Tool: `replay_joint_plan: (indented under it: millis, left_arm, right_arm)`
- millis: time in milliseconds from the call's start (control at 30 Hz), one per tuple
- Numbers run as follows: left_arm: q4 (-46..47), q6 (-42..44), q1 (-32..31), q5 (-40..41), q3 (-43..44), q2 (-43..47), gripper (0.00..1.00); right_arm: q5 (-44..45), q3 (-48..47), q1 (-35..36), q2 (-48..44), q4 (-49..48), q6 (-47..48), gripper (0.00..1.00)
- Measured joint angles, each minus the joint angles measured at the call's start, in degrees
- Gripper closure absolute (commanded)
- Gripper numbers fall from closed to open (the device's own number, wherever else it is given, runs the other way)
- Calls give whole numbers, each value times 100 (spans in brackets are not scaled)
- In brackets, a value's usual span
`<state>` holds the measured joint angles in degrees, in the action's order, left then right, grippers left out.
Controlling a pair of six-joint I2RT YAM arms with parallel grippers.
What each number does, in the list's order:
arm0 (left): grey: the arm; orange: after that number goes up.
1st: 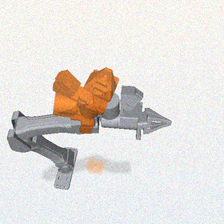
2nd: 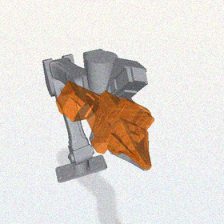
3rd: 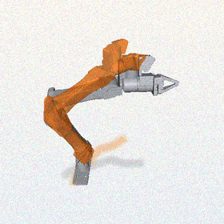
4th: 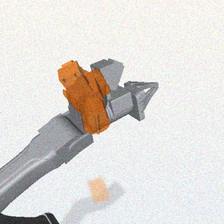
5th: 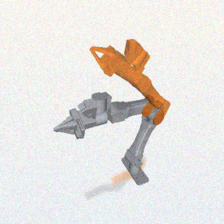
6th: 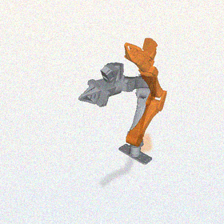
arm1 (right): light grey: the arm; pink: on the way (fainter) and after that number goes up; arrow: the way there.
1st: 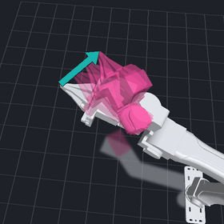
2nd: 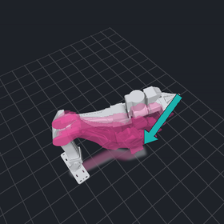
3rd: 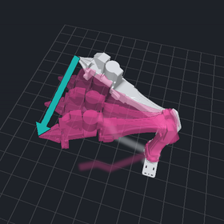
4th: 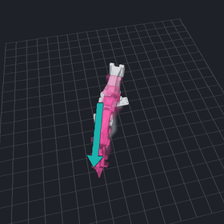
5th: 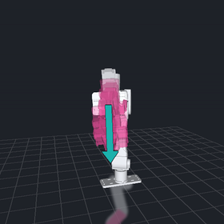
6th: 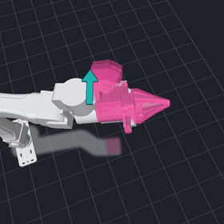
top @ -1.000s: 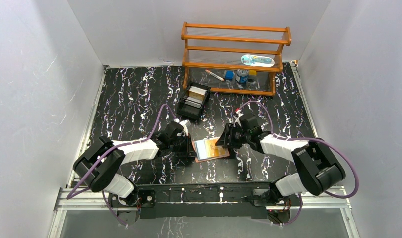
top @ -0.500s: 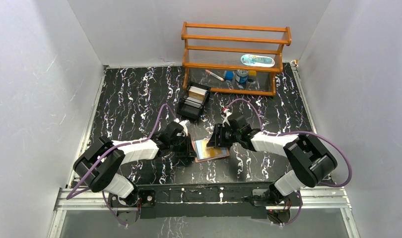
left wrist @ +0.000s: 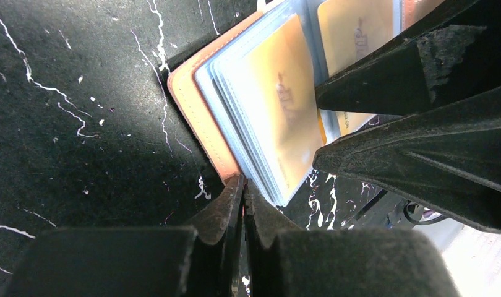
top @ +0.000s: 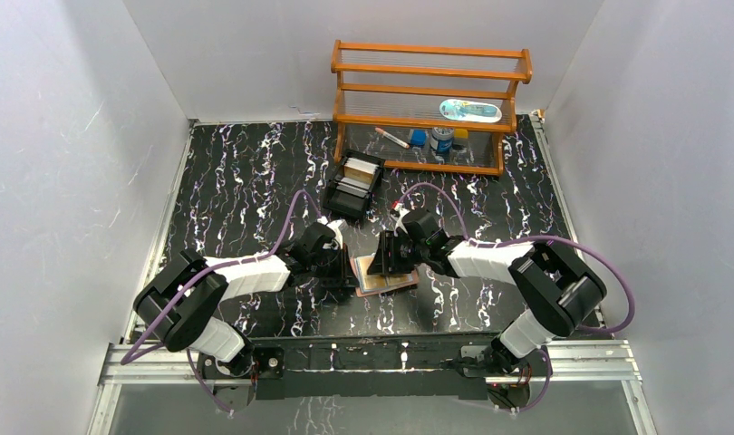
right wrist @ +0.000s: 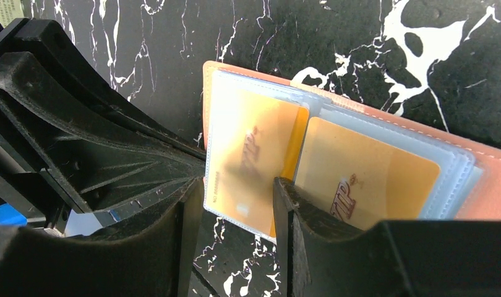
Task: Put the credit cards into the card holder
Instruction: Insert the credit card into the card holder.
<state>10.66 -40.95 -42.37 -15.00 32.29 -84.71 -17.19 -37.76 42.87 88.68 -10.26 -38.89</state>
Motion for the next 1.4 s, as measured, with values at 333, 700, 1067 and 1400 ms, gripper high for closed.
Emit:
replay_joint_plan:
  millis: [333, 700, 1067, 1400]
  left_arm:
    - [-72, -50, -33, 74, -55, 127, 87]
    - [-874, -247, -61, 551, -42, 1023, 54]
    - [-901, -306, 2, 754, -31, 940, 35]
    - [-699, -302, 111, 750, 210, 444, 33]
  right_arm:
    - [-94, -98, 7, -103, 247, 258, 41]
    - [1241, -337, -282, -1121, 1676, 942, 36]
    - [2162, -365, -428, -1113, 2358, 1486, 44]
    - [2496, -610, -503, -1178, 2614, 1648, 51]
